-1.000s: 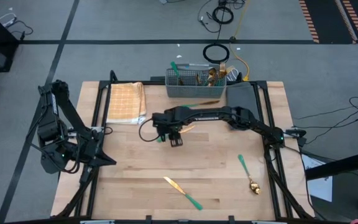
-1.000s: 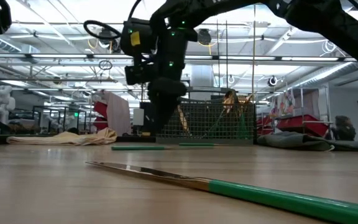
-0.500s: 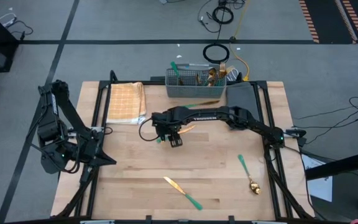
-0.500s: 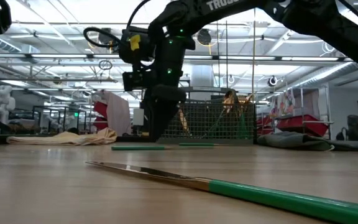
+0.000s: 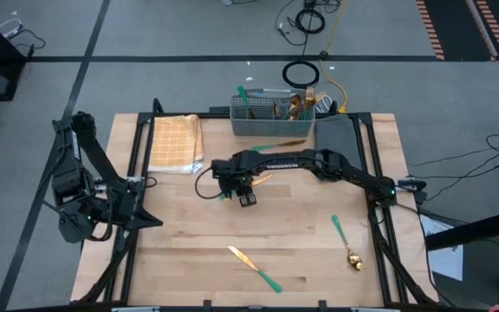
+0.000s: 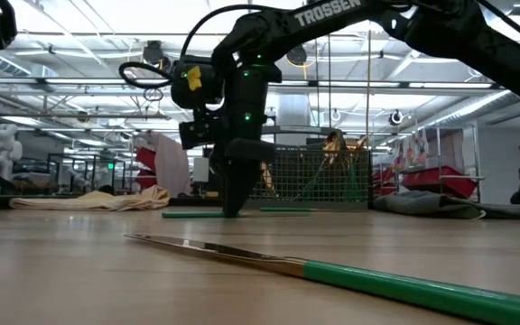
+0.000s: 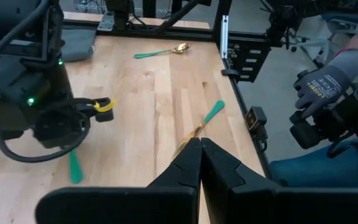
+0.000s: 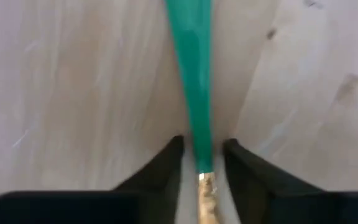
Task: Sort silverware
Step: Put the knife into the middle left section of the dish rack
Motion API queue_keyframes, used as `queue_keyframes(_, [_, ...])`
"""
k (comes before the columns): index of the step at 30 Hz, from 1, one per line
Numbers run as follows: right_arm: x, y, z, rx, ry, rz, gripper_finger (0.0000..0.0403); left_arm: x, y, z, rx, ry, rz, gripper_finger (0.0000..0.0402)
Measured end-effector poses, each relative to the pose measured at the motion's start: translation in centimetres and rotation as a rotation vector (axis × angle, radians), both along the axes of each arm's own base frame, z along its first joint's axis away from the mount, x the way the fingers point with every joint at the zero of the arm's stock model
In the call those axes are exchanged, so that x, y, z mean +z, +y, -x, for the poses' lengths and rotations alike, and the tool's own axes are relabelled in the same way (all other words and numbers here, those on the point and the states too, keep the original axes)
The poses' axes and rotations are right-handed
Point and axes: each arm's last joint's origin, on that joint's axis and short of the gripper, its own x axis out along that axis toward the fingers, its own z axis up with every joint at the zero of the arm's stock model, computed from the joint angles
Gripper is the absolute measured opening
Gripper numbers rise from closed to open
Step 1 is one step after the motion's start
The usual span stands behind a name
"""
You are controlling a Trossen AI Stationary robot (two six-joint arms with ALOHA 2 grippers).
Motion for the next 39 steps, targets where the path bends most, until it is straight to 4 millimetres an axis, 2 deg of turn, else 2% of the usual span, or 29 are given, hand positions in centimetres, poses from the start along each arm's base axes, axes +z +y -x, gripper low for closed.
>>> queue_keyframes(3, [0.0, 0.1, 0.1, 0.006, 0.013, -0.008, 0.0039, 0.0, 0.0, 0.0, 0.000, 0.000, 0.000, 0.0010])
queue_keyframes(5, [-0.1, 0.1, 0.1, 0.015, 0.012, -0.006, 0.0013, 0.0, 0.0, 0.0, 0.000, 0.000, 0.000, 0.0010])
queue_keyframes(12, [0.5, 0.3, 0.2, -0.034, -0.003, -0.017, 0.0003, 0.0, 0.0, 0.0, 0.010, 0.005, 0.019, 0.0010])
queue_keyframes(25, [5.3, 0.8, 0.2, -0.109, -0.147, -0.015, 0.0001, -0.1, 0.1, 0.0, 0.011, 0.012, 0.008, 0.0010])
queue_keyframes(31, [5.7, 0.7, -0.4, -0.108, -0.217, -0.018, 0.0003, -0.1, 0.1, 0.0, 0.011, 0.012, 0.007, 0.0010])
queue_keyframes(35, [5.8, -0.3, -0.3, -0.119, -0.219, -0.015, 0.0002, -0.1, 0.1, 0.0, 0.011, 0.012, 0.007, 0.0010])
queue_keyframes(39, [5.8, -1.1, 0.1, -0.016, -0.190, 0.014, 0.0008, -0.1, 0.1, 0.0, 0.012, 0.013, 0.008, 0.0010])
